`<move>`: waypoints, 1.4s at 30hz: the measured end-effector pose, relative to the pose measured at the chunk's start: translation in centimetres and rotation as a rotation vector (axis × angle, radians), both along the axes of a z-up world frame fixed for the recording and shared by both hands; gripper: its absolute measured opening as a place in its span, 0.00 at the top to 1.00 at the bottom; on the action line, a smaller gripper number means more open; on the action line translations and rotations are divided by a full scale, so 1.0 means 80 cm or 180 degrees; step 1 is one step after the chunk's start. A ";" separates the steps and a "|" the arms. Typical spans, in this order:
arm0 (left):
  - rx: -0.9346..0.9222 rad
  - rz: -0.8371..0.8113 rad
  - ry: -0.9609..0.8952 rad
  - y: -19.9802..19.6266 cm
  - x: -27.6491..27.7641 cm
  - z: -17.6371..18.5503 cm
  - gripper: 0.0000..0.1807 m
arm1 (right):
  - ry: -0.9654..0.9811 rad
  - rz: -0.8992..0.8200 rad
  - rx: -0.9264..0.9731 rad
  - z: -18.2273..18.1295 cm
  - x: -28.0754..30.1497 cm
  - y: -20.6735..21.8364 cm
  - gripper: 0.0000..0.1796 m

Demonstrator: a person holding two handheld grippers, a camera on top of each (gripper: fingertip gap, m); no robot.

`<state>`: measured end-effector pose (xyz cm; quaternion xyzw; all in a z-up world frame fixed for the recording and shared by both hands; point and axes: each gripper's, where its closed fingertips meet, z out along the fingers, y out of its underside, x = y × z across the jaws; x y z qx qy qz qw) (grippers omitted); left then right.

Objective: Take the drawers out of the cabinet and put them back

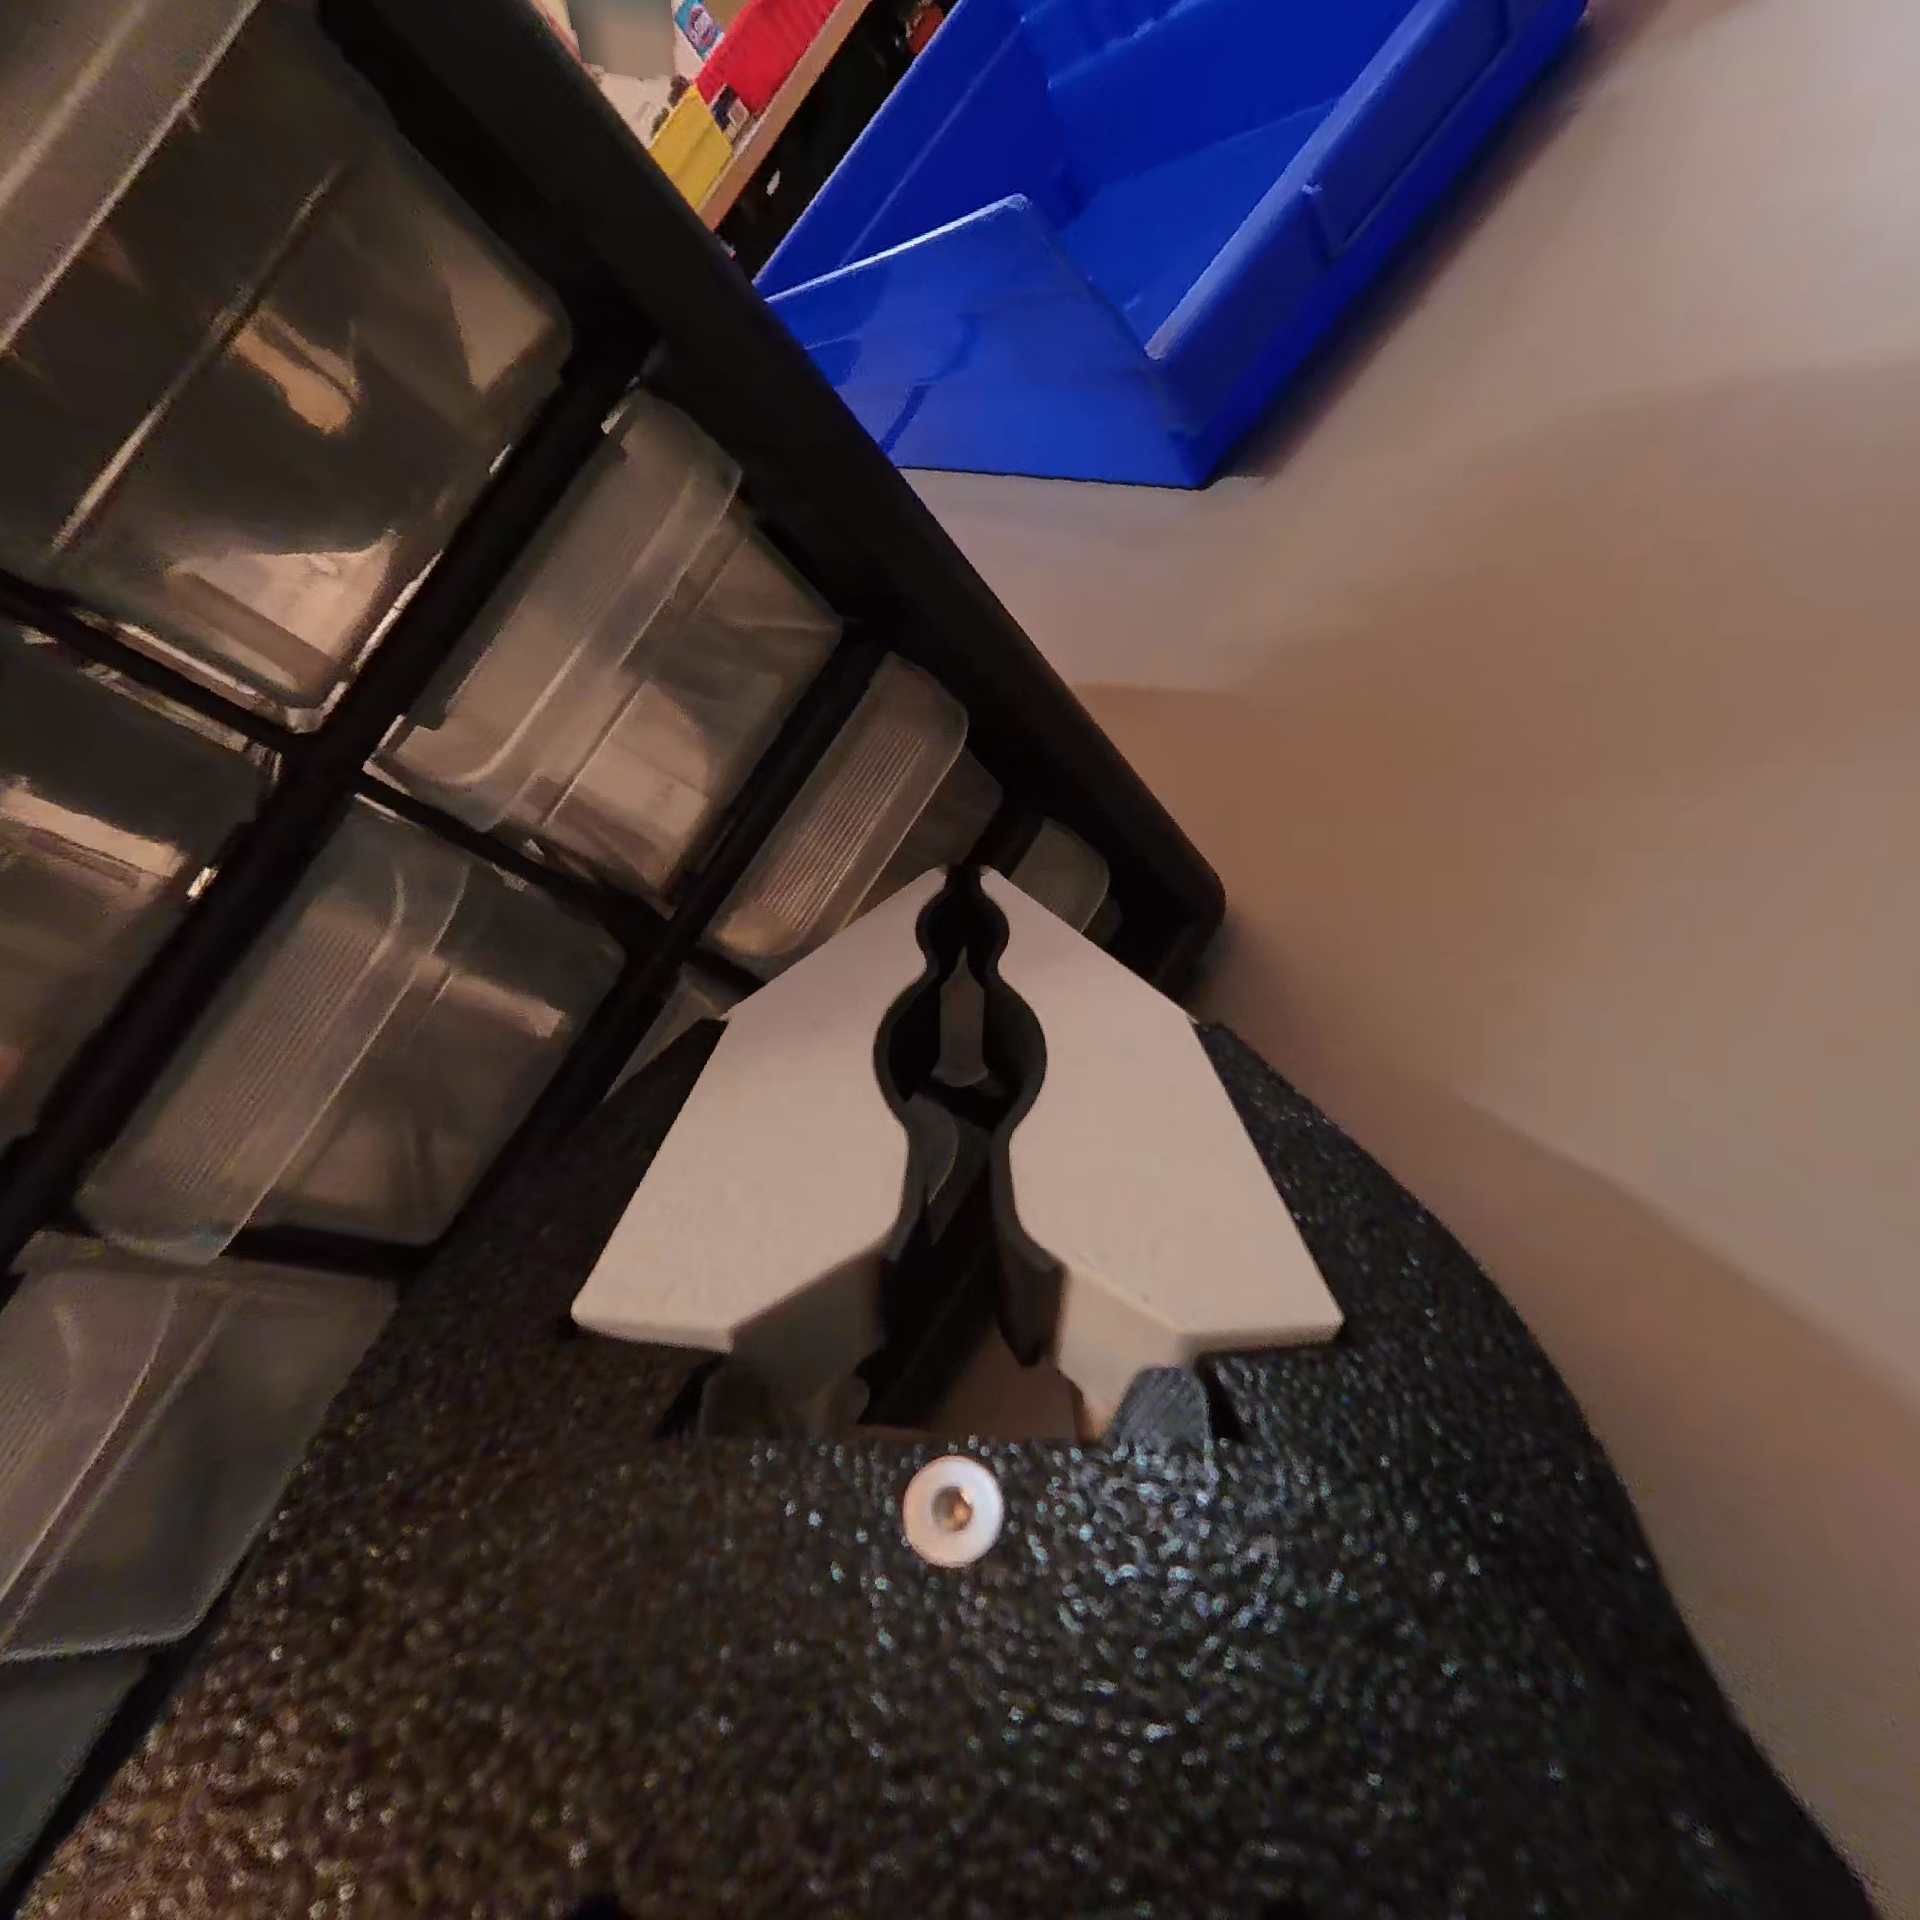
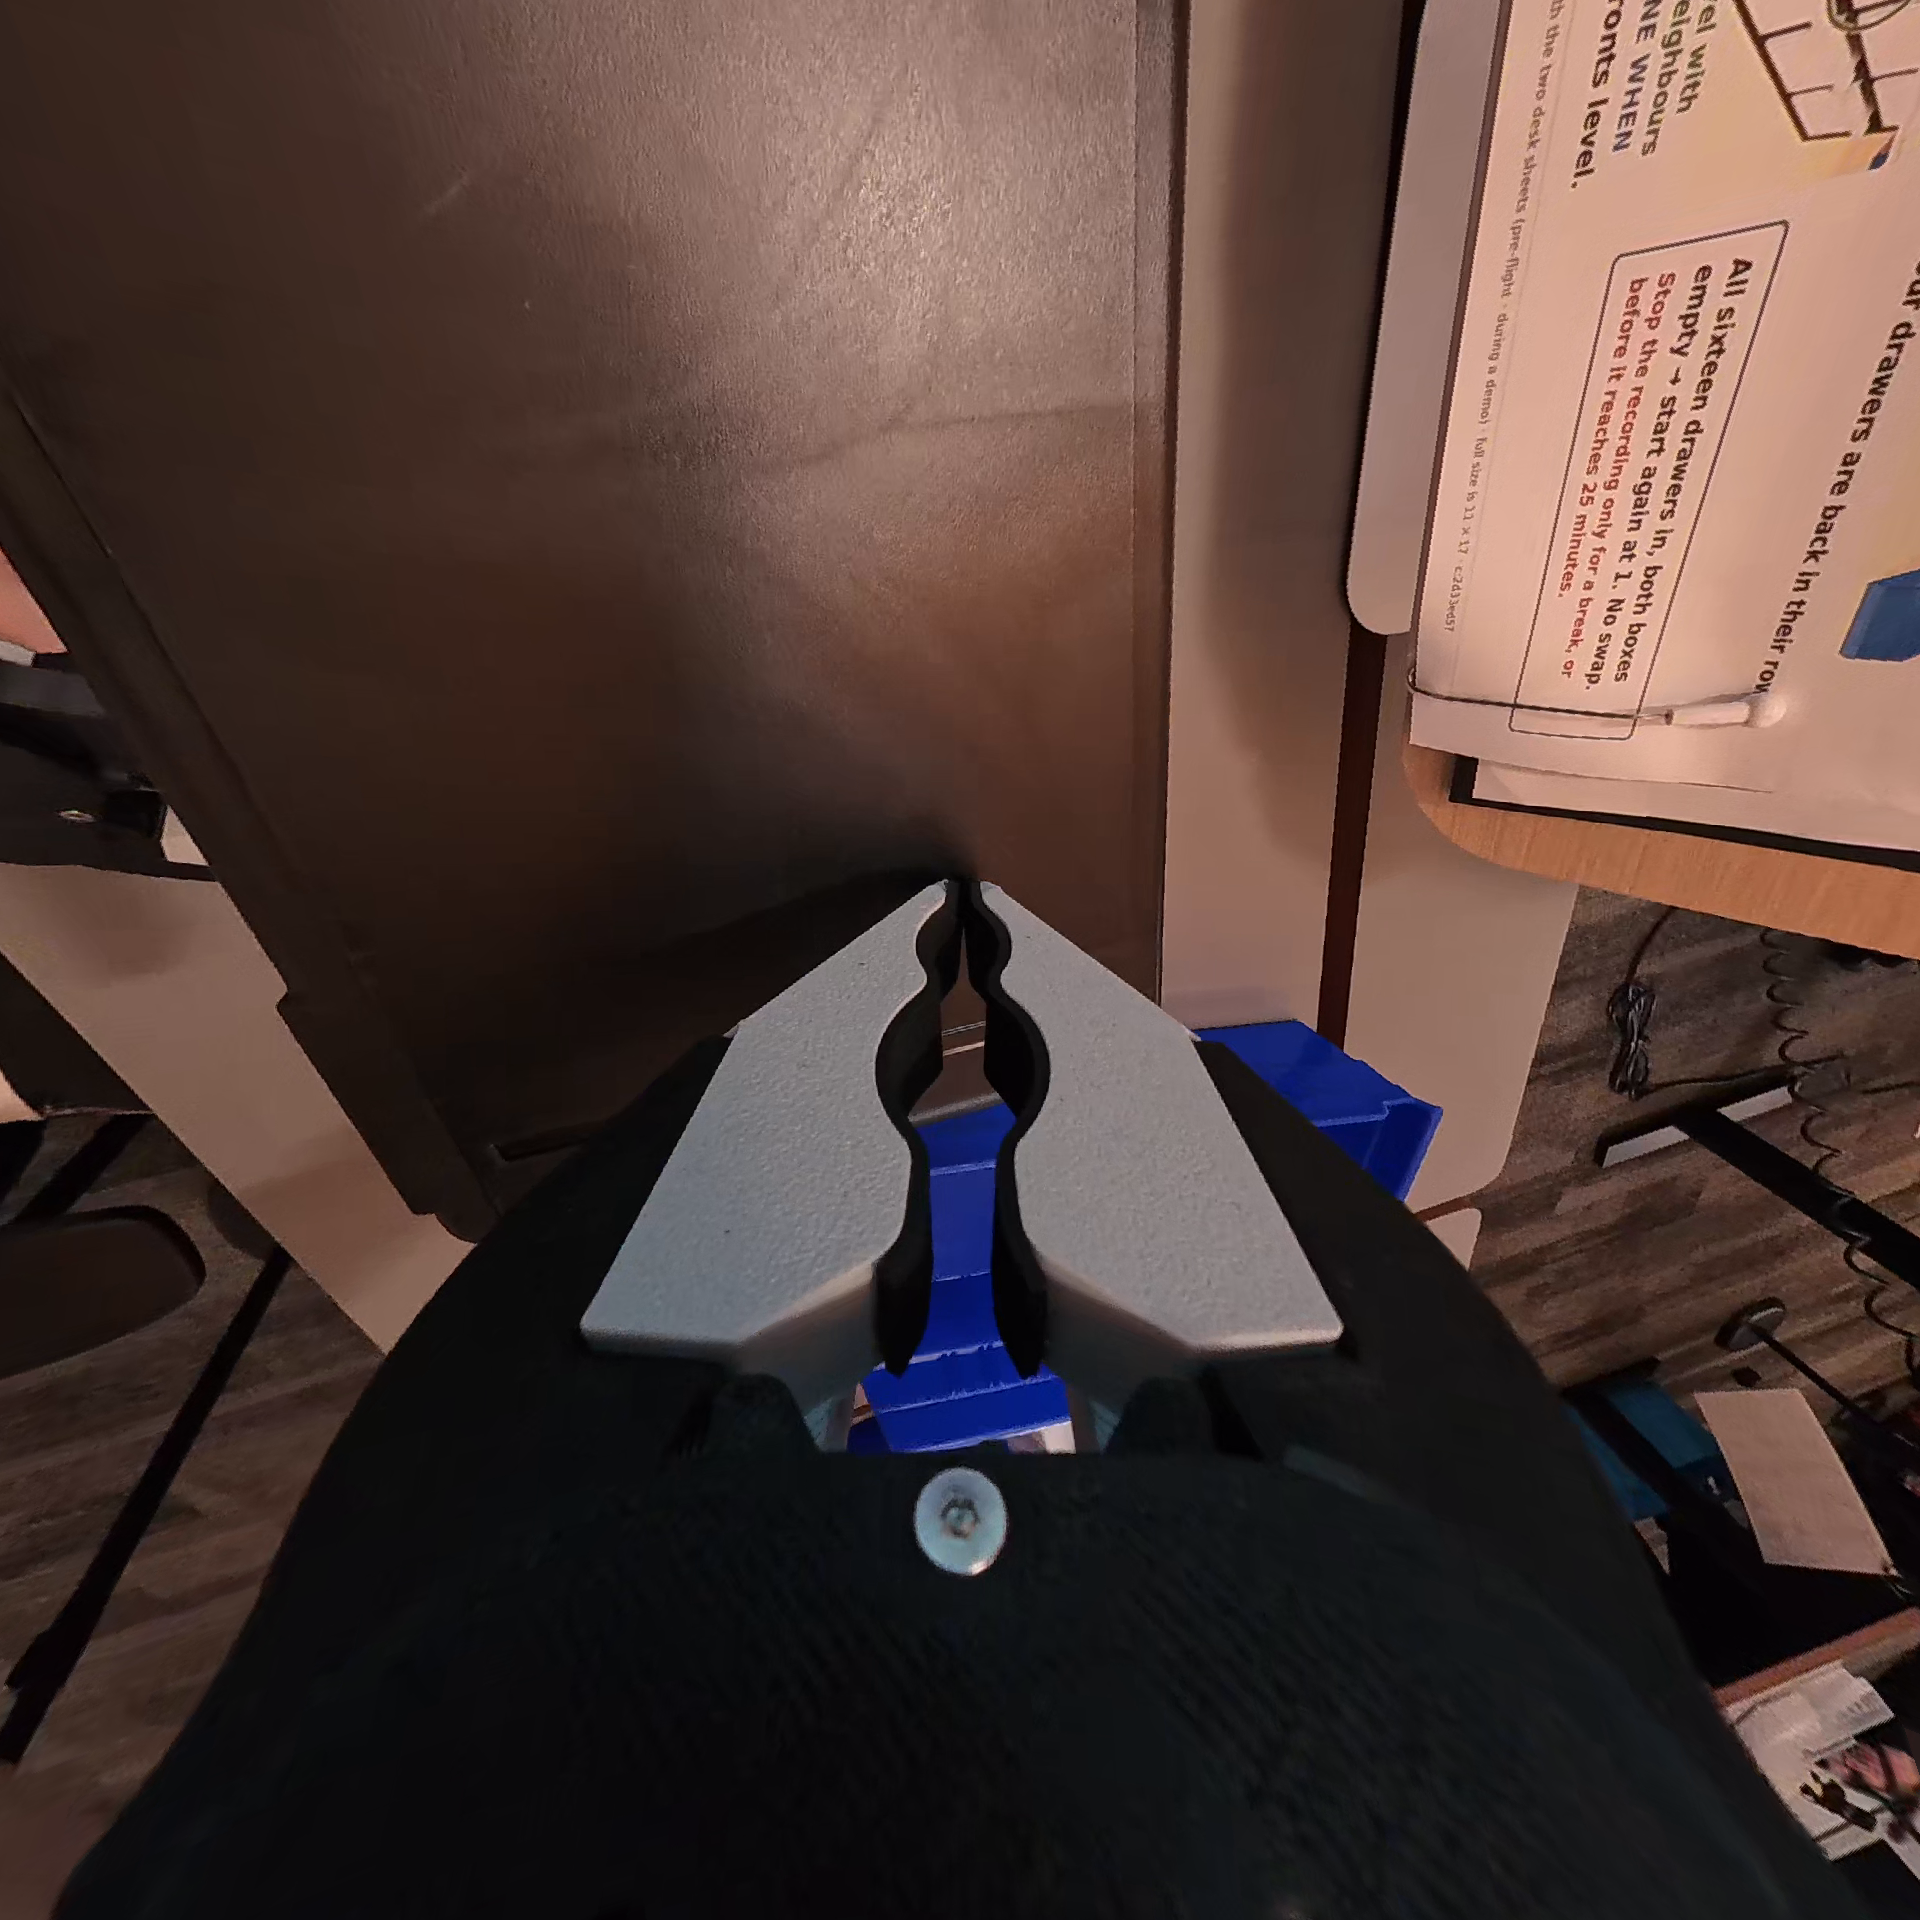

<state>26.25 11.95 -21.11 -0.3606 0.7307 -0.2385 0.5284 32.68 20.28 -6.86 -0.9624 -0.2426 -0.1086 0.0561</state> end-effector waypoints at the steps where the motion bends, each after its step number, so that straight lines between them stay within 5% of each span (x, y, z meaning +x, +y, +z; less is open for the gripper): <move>1: -0.0019 0.0006 -0.0002 0.000 0.000 0.000 1.00 | 0.0008 0.0000 0.0012 0.000 0.000 0.000 1.00; 14: -0.0851 -0.0407 0.0096 0.000 -0.046 0.018 0.94 | -0.0114 0.0045 0.0202 0.001 0.000 0.000 1.00; 26: -0.1735 -0.0180 0.0067 0.093 -0.131 0.027 0.81 | 0.0107 -0.0217 0.1352 0.005 0.001 0.001 1.00; 28: -0.1707 -0.0130 0.0005 0.104 -0.142 0.028 0.78 | -0.0011 -0.0129 0.1659 0.008 0.005 0.000 0.77; 30: -0.1677 -0.0023 -0.0124 0.118 -0.150 0.036 0.75 | -0.0969 -0.0296 0.2334 0.048 0.043 -0.011 0.54; 32: -0.1717 0.0153 -0.0263 0.132 -0.155 0.046 0.69 | -0.1530 -0.0449 0.2989 0.089 0.049 -0.044 0.55; 35: -0.1835 0.0353 -0.0616 0.146 -0.162 0.072 0.60 | -0.1041 -0.0762 0.4120 0.111 0.019 -0.083 0.40; 38: -0.1904 0.0516 -0.1058 0.154 -0.170 0.104 0.53 | -0.0486 -0.1364 0.4670 0.080 0.009 -0.123 0.24; 42: -0.2030 0.0692 -0.1439 0.150 -0.174 0.131 0.40 | 0.0185 -0.1823 0.5251 0.029 -0.033 -0.161 0.22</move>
